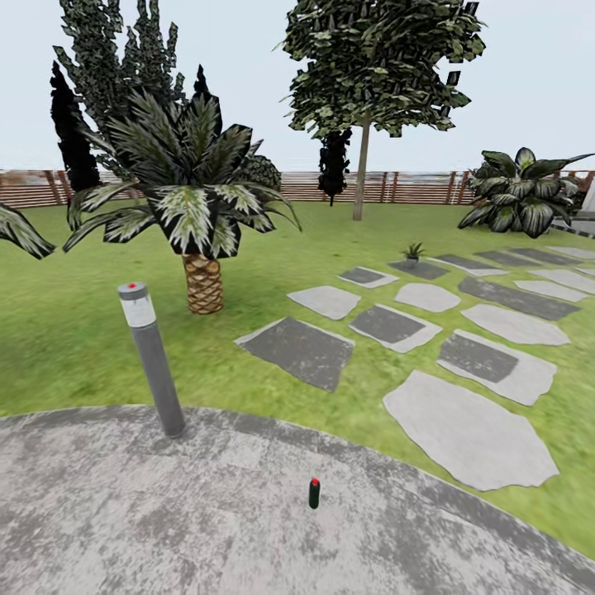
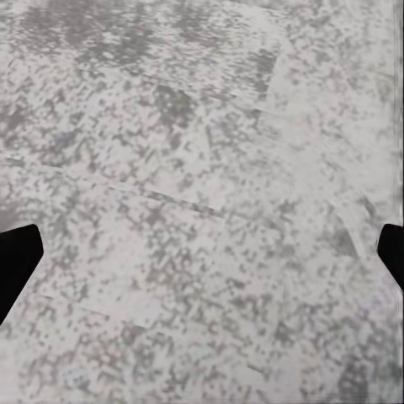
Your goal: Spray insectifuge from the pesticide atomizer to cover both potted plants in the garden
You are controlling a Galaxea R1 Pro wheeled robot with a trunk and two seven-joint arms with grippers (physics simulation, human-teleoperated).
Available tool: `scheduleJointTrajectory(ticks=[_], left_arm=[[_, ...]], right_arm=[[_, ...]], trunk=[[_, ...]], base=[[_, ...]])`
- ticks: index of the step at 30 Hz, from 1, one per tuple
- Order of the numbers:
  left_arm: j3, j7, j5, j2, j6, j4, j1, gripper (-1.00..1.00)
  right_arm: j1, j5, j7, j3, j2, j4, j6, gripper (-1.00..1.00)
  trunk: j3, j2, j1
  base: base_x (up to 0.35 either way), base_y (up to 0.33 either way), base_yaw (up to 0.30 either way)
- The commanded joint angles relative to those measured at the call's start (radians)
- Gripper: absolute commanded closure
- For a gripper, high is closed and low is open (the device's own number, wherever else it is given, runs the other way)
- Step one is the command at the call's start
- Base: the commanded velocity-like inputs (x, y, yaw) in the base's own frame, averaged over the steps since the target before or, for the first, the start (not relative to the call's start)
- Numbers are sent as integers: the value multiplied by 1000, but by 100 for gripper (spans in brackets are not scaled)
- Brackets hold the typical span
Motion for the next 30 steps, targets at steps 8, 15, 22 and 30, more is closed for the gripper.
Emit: scheduleJointTrajectory(ticks=[8,15,22,30], left_arm=[[2,1,-2,0,-3,1,-1,-100],[2,1,-2,0,-3,1,-1,-100],[2,1,-3,0,-3,1,-1,-100],[2,1,-2,0,-3,1,-1,-100]], right_arm=[[-1,1,0,-1,0,1,-3,-100],[-1,1,0,-1,0,1,-3,-100],[-1,1,0,-1,0,2,-3,-100],[-1,1,0,-1,0,2,-3,-100]], trunk=[[-1,0,0],[-1,0,0],[-1,0,0],[-1,0,0]], base=[[233,-202,0],[212,-215,0],[185,-228,0],[180,-232,0]])
